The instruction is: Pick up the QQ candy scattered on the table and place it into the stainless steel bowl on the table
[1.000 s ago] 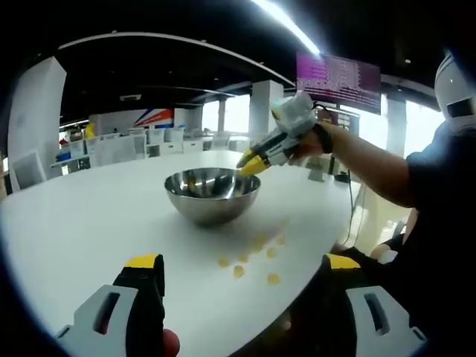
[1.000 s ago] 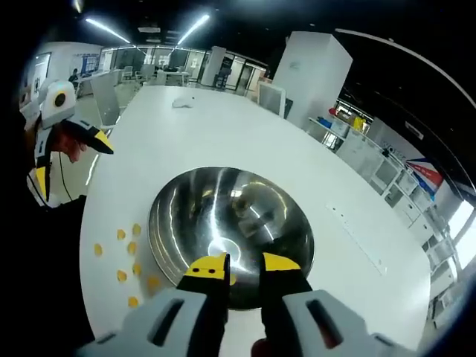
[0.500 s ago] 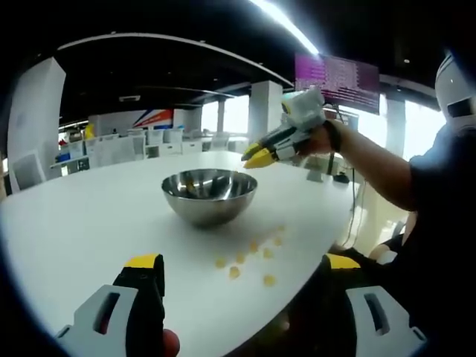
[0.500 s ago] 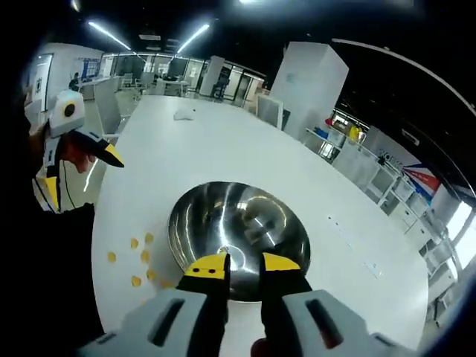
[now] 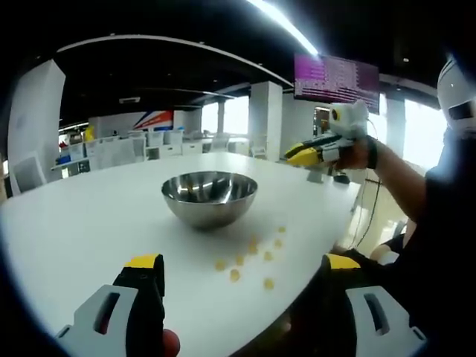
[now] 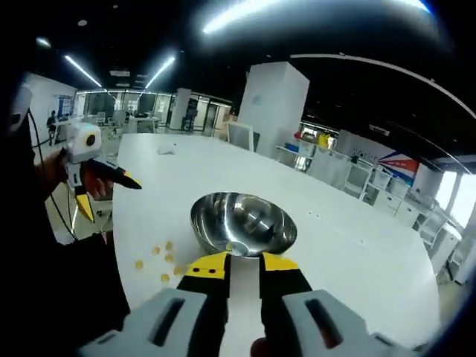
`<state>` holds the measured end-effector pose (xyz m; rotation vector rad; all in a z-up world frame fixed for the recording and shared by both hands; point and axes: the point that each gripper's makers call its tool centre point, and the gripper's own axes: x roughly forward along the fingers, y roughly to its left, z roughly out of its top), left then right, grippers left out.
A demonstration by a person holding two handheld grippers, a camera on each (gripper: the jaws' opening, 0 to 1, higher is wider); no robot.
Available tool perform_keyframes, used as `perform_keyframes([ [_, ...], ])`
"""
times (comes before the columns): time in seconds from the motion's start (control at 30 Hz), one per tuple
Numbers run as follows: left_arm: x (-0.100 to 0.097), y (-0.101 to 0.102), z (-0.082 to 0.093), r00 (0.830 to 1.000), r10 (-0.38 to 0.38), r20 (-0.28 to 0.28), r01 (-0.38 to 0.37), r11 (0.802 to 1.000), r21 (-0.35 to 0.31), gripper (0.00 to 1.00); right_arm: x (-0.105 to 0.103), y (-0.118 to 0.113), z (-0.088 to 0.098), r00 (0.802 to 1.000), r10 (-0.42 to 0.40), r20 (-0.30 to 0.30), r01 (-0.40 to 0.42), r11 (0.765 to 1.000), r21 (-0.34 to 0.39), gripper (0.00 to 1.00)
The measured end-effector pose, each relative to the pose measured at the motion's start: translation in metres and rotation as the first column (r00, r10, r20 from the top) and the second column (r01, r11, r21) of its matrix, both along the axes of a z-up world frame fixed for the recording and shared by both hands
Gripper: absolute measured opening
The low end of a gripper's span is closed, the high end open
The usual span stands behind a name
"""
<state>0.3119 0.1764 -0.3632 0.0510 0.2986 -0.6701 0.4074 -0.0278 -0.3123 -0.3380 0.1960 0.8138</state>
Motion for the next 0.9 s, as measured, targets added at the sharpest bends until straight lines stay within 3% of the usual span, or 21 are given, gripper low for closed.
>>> perform_keyframes([
  [0.23,0.002,-0.003,-0.002,1.000,-0.002,-0.011,0.002,1.000,0.001,0.87,-0.026,-0.022,-0.008,1.000,-0.026,0.002,0.025,0.997,0.068,0.16],
  [0.43,0.004,-0.003,0.001,1.000,0.007,-0.021,-0.007,1.000,-0.001,0.87,-0.047,-0.029,-0.029,0.999,-0.007,-0.033,0.010,0.995,0.101,0.16],
  [0.6,0.005,-0.004,0.002,1.000,0.010,-0.019,-0.009,1.000,0.009,0.87,-0.046,-0.034,-0.043,0.997,-0.027,-0.076,0.035,0.994,0.103,0.16],
  [0.9,0.004,-0.007,0.000,1.000,0.009,-0.028,-0.008,1.000,0.017,0.87,-0.049,-0.027,-0.047,0.996,0.005,-0.092,0.002,0.998,0.070,0.16],
])
